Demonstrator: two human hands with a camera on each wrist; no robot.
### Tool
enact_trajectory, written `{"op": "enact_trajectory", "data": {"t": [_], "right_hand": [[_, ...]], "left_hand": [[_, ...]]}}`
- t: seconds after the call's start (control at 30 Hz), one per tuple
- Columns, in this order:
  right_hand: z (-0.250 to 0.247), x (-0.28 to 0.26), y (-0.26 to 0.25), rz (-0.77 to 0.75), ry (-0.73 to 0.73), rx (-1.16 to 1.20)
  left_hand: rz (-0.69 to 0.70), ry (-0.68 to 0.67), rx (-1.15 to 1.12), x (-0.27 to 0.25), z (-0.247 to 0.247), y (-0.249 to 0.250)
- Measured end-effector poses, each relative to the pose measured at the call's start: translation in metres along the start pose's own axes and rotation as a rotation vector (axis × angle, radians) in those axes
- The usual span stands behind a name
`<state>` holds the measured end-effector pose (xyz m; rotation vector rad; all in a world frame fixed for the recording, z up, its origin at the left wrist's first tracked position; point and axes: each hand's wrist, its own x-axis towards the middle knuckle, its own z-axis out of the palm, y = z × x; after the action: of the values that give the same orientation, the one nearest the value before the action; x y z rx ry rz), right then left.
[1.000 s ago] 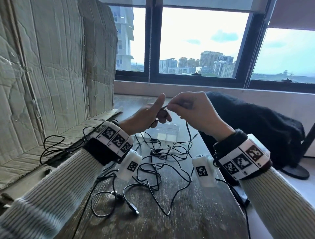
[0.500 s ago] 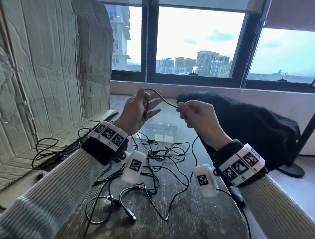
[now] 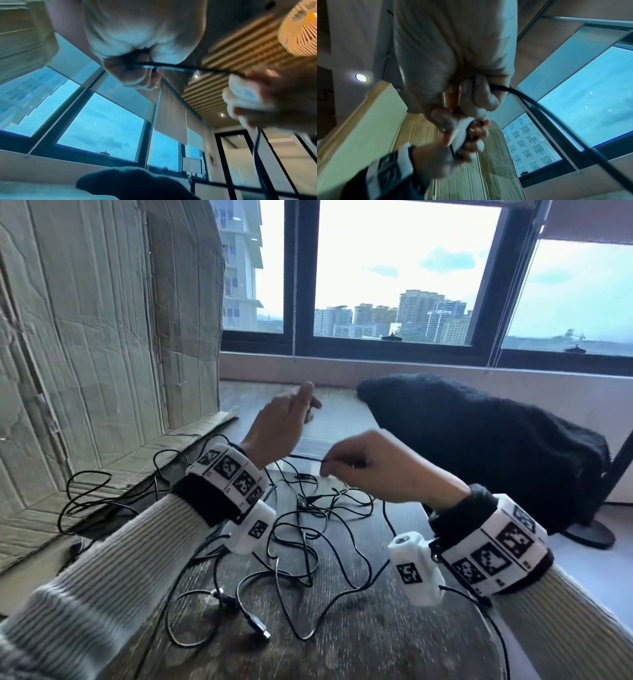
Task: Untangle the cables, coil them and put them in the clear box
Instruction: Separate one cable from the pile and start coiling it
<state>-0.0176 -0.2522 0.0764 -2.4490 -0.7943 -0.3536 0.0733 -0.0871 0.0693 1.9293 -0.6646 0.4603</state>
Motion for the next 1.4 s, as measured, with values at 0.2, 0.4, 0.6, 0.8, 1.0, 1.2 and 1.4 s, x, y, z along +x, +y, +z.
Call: {"op": "enact_trajectory", "data": {"t": [0.2, 0.4, 0.6, 0.8, 1.0, 1.2, 1.4], "right_hand": [[-0.016, 0.017, 0.02, 0.014, 0.353, 0.111], [-0.011, 0.015, 0.04, 0.213, 0.493, 0.451], [0.001, 0.003, 0.044, 0.289, 0.451, 0.712], [0.026, -0.002, 0.034, 0.338, 0.264, 0.539], [0.03, -0.004, 0.011, 0.12, -0.13, 0.263], [-0.001, 0.003, -0.005, 0.001, 0.026, 0.116], [-0.011, 0.016, 0.017, 0.196, 0.401, 0.336]], "left_hand": [[-0.116, -0.343, -0.182, -0.017, 0.011, 0.014], [-0.137, -0.422, -0.411, -0.02, 0.012, 0.019], [-0.294, -0.096, -0.88, -0.012, 0.006, 0.017], [-0.343, 0.083, -1.165, 0.002, -0.002, 0.021], [-0.357, 0.17, -0.814, 0.002, 0.005, 0.022], [0.065, -0.103, 0.123, -0.006, 0.005, 0.004], [-0.108, -0.405, -0.172, -0.019, 0.007, 0.016]]}}
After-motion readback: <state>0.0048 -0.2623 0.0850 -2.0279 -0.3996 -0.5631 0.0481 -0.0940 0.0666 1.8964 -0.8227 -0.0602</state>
